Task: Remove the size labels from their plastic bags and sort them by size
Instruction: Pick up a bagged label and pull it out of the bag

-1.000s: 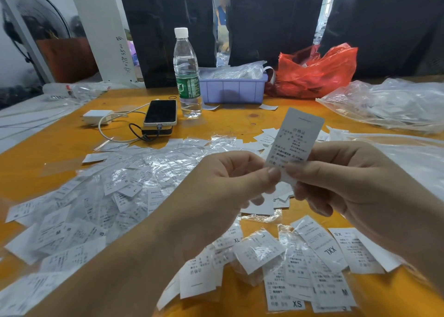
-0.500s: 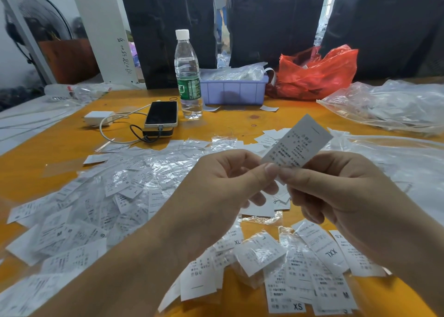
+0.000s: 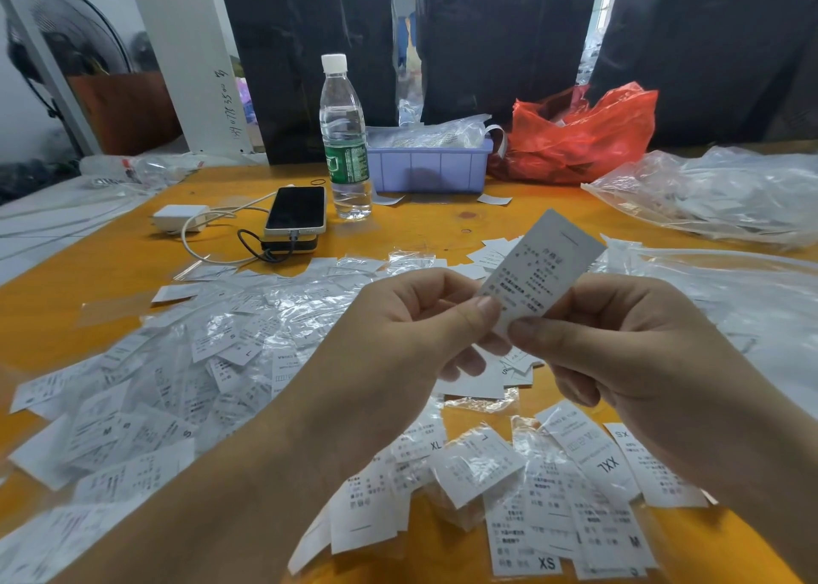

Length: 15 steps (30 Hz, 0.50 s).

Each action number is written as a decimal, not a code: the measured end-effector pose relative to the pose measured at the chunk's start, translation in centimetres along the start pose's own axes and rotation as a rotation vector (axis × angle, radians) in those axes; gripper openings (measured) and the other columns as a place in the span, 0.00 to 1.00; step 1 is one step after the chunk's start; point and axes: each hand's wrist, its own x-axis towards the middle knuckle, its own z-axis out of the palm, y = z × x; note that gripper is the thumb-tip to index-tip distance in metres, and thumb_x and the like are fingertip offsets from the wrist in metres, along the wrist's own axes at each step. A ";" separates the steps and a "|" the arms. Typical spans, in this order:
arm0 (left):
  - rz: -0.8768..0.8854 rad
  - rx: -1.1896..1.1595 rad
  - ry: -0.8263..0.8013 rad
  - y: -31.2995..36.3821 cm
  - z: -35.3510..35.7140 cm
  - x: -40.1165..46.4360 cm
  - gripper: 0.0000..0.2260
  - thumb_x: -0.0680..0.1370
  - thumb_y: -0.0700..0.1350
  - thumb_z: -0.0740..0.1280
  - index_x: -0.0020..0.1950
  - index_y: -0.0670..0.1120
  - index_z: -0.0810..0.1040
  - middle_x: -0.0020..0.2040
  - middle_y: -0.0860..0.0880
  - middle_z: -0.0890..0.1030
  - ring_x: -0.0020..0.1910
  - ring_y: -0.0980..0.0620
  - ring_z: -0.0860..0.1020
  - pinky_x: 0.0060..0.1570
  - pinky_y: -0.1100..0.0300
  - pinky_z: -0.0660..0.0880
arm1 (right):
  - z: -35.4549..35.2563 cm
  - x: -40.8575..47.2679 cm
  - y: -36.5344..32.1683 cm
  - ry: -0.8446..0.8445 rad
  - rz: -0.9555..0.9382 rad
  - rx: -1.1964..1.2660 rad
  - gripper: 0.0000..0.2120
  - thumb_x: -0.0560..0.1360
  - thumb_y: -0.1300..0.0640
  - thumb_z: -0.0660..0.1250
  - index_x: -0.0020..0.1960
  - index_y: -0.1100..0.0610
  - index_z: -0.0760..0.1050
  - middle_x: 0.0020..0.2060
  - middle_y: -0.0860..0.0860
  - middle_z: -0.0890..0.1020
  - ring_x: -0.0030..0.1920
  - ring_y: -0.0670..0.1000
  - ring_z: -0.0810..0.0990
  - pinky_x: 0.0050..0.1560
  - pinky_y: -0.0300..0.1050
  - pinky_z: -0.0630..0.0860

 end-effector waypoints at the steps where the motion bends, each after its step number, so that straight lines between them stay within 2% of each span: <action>1: 0.004 0.003 0.002 0.0 0.0 0.0 0.09 0.72 0.52 0.67 0.44 0.48 0.84 0.39 0.50 0.84 0.35 0.55 0.79 0.39 0.59 0.77 | 0.0 0.0 0.0 -0.010 0.006 -0.002 0.09 0.65 0.55 0.72 0.44 0.54 0.85 0.31 0.57 0.81 0.24 0.45 0.67 0.25 0.37 0.65; 5: 0.018 0.043 -0.006 -0.1 0.0 0.0 0.07 0.71 0.52 0.67 0.43 0.52 0.83 0.38 0.52 0.84 0.35 0.57 0.79 0.39 0.61 0.76 | -0.3 0.1 -0.1 -0.069 0.044 0.010 0.07 0.67 0.54 0.71 0.42 0.53 0.85 0.26 0.52 0.76 0.25 0.47 0.69 0.25 0.37 0.67; 11: 0.010 0.042 -0.009 0.2 -0.1 -0.1 0.07 0.71 0.53 0.73 0.43 0.52 0.83 0.37 0.52 0.84 0.35 0.58 0.79 0.37 0.66 0.77 | -0.3 0.1 0.2 0.011 0.030 0.008 0.08 0.67 0.54 0.70 0.44 0.53 0.85 0.25 0.50 0.74 0.25 0.46 0.69 0.26 0.38 0.67; 15: -0.008 0.020 0.014 0.2 -0.2 0.0 0.03 0.73 0.46 0.71 0.42 0.50 0.83 0.37 0.51 0.84 0.34 0.57 0.79 0.36 0.66 0.77 | -0.3 0.1 0.3 0.072 0.024 0.032 0.07 0.67 0.54 0.70 0.39 0.56 0.83 0.25 0.52 0.75 0.24 0.48 0.68 0.26 0.38 0.67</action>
